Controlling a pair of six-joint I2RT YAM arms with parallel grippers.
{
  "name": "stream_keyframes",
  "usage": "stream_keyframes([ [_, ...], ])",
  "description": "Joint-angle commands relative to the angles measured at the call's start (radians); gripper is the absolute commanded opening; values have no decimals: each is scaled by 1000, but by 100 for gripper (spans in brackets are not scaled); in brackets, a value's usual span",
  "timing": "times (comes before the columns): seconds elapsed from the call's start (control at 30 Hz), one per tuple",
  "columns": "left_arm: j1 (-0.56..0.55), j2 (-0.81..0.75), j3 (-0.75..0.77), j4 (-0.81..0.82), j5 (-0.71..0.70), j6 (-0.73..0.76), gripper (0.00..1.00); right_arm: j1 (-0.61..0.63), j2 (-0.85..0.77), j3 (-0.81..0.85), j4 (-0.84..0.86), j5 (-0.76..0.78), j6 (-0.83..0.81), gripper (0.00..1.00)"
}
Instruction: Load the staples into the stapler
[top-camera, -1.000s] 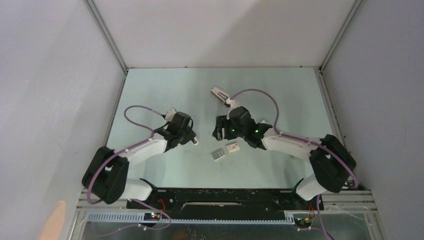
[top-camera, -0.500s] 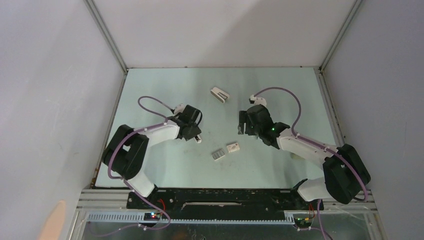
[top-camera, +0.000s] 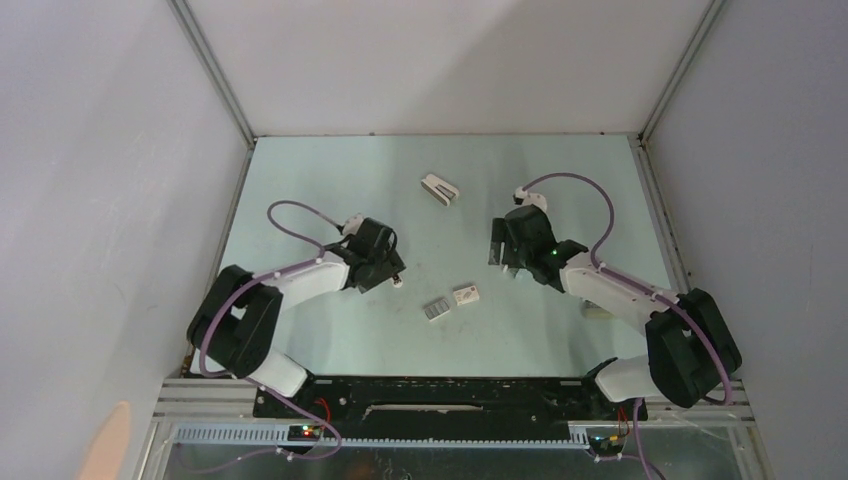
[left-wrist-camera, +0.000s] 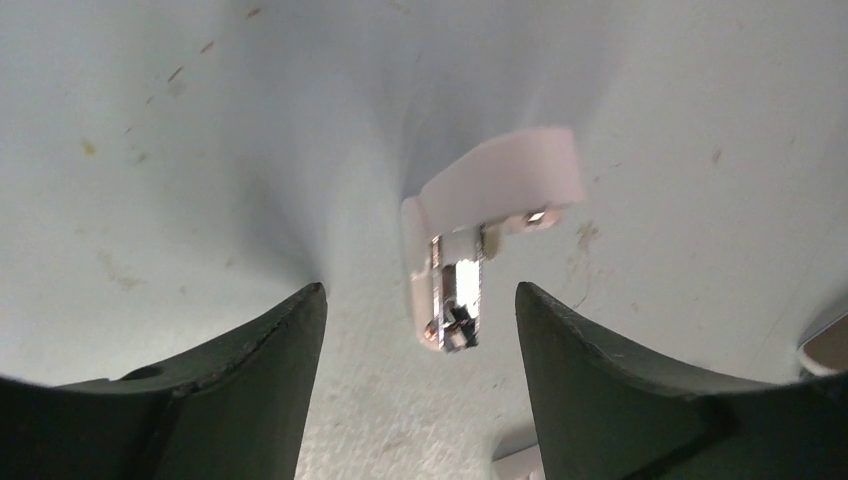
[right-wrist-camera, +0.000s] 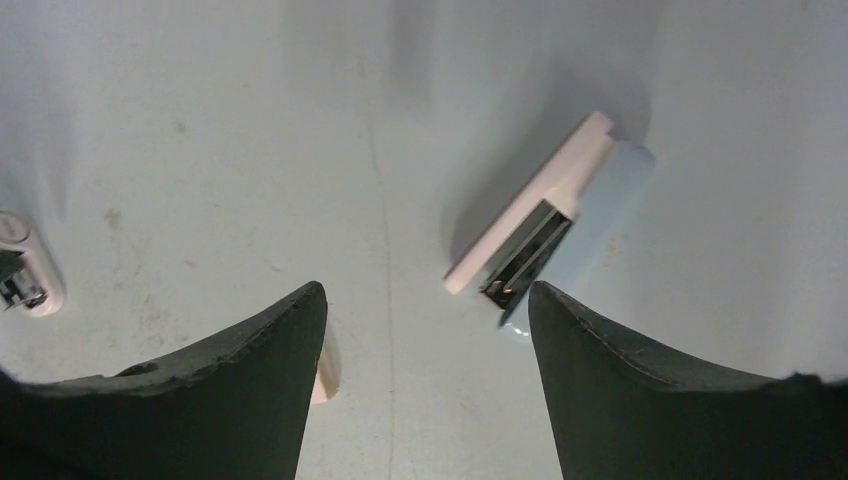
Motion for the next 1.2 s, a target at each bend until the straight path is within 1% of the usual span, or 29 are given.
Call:
stream_keyframes([
  [0.0,1,-95,-49,-24,19,32,74,-60,-12,3,-45,0,30,75],
  [0.17,1,-205,-96,-12,41,56,76,-132,40,2,-70,-43,71,69],
  [0.37,1,-391,-160,7,29,133,83,-228,115,2,-52,-184,116,56],
  [0.47,1,-476,-176,13,29,181,87,-239,139,2,-58,-213,128,51],
  [0.57,1,-527,-187,24,26,220,89,-238,150,2,-69,-233,136,48],
  [0.73,1,-554,-183,49,50,270,91,-231,109,-29,-79,-241,141,48],
  [0.93,-1,-540,-182,99,102,277,91,-184,49,-52,-104,-178,102,48],
  [1.0,-1,-529,-185,116,123,270,91,-167,53,-53,-106,-148,93,49],
  [1.17,-4,-512,-178,128,145,268,91,-149,89,-53,-83,-138,78,48],
])
